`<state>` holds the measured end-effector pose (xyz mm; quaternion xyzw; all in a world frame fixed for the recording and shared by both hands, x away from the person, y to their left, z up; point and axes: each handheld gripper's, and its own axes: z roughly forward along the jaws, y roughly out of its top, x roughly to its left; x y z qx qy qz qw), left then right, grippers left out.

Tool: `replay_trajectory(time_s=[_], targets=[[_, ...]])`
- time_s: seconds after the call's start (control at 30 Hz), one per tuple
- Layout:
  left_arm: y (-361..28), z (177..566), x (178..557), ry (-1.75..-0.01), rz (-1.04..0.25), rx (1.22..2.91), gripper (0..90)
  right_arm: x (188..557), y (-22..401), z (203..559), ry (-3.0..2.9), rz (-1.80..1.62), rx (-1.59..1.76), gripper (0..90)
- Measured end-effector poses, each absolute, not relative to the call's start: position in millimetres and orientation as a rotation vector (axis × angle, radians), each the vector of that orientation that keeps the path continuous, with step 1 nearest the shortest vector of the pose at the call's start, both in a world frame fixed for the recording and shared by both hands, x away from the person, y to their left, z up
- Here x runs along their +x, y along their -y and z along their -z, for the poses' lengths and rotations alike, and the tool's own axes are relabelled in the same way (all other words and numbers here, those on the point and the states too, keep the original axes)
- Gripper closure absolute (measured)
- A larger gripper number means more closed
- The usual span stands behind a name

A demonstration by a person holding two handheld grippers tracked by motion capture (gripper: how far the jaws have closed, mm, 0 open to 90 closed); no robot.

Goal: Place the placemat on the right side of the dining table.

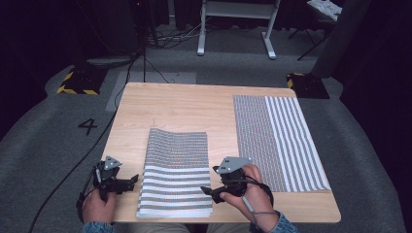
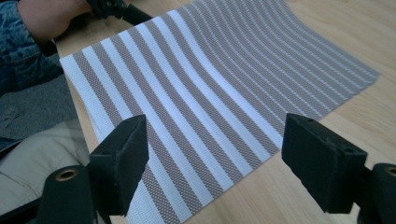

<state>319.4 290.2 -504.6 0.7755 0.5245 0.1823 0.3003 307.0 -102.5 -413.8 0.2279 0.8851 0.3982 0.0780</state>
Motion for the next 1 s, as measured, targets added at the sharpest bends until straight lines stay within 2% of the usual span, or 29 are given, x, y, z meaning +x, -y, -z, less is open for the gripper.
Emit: replay_trajectory(time_s=[0.67, 1.0], targets=[[-289.7, 504.9, 317.9, -1.397, -0.481, 2.05, 0.0, 316.6, 60.0, 475.3, -2.661, -1.2, 0.614, 23.6], [-289.7, 504.9, 317.9, -1.397, -0.481, 2.05, 0.0, 316.7, 45.0, 496.9, -2.648, -1.148, 0.585, 18.5]])
